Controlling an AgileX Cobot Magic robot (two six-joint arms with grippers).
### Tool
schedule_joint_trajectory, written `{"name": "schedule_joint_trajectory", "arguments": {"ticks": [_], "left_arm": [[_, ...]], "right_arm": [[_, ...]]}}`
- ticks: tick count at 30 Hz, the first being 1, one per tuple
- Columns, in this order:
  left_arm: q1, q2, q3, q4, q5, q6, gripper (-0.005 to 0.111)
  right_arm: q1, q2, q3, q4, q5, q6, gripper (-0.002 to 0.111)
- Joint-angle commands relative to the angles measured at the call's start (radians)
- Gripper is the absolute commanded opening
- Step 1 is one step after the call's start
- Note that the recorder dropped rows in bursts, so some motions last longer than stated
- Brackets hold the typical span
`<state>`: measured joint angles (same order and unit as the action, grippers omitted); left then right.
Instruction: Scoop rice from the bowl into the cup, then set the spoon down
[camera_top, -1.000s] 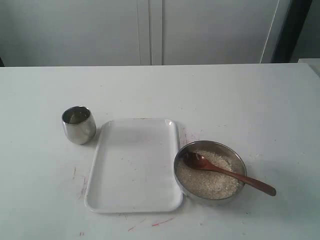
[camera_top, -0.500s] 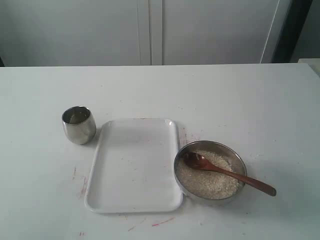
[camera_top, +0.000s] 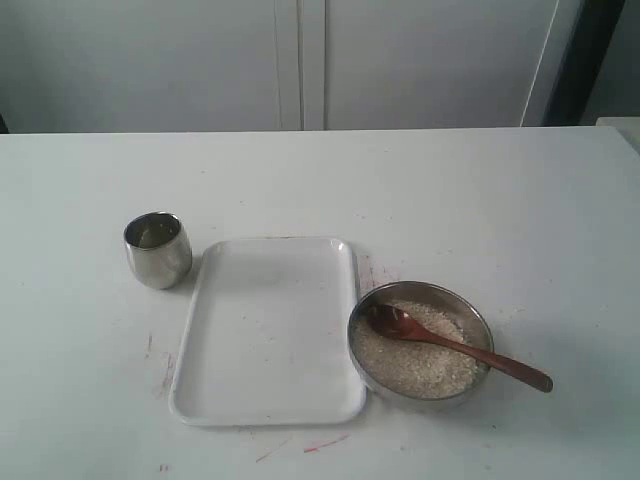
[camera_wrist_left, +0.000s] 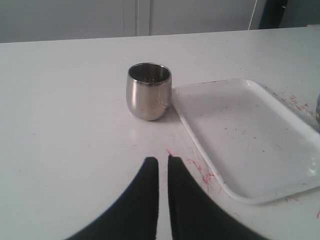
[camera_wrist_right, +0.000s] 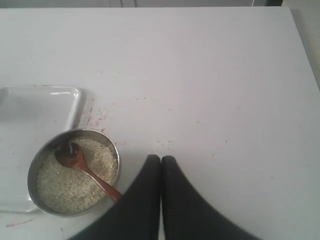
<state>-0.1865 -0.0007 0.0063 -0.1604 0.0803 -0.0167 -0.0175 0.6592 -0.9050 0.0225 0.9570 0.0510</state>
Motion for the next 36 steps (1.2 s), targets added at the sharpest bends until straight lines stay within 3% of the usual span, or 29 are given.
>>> {"name": "schedule_joint_trajectory", "arguments": {"ticks": [1,5,15,25,28,36], "left_arm": [[-0.001,0.001,-0.006,-0.010,-0.004,-0.002,0.014],[-0.001,0.001,-0.006,-0.010,-0.004,-0.002,0.014],[-0.001,0.001,-0.006,-0.010,-0.004,-0.002,0.014],[-0.001,0.001,-0.006,-0.010,-0.004,-0.002,0.014],[-0.001,0.001,-0.006,-0.010,-0.004,-0.002,0.014],[-0.001,0.001,-0.006,-0.010,-0.004,-0.002,0.014]], "right_arm": [[-0.001,0.014,-0.005,0.081,0.063,-0.136,0.000],[-0.001,0.063,-0.005,0.189,0.145,-0.213,0.000],[0.013,0.293,-0.018,0.196,0.210,-0.213,0.000],[0.354,0.447,-0.073,-0.188,0.264,-0.087,0.000],[0.434,0.480,-0.073,-0.196,0.264,-0.080,0.000],[0.487,0.586,-0.071,-0.196,0.264,-0.031,0.000]]}}
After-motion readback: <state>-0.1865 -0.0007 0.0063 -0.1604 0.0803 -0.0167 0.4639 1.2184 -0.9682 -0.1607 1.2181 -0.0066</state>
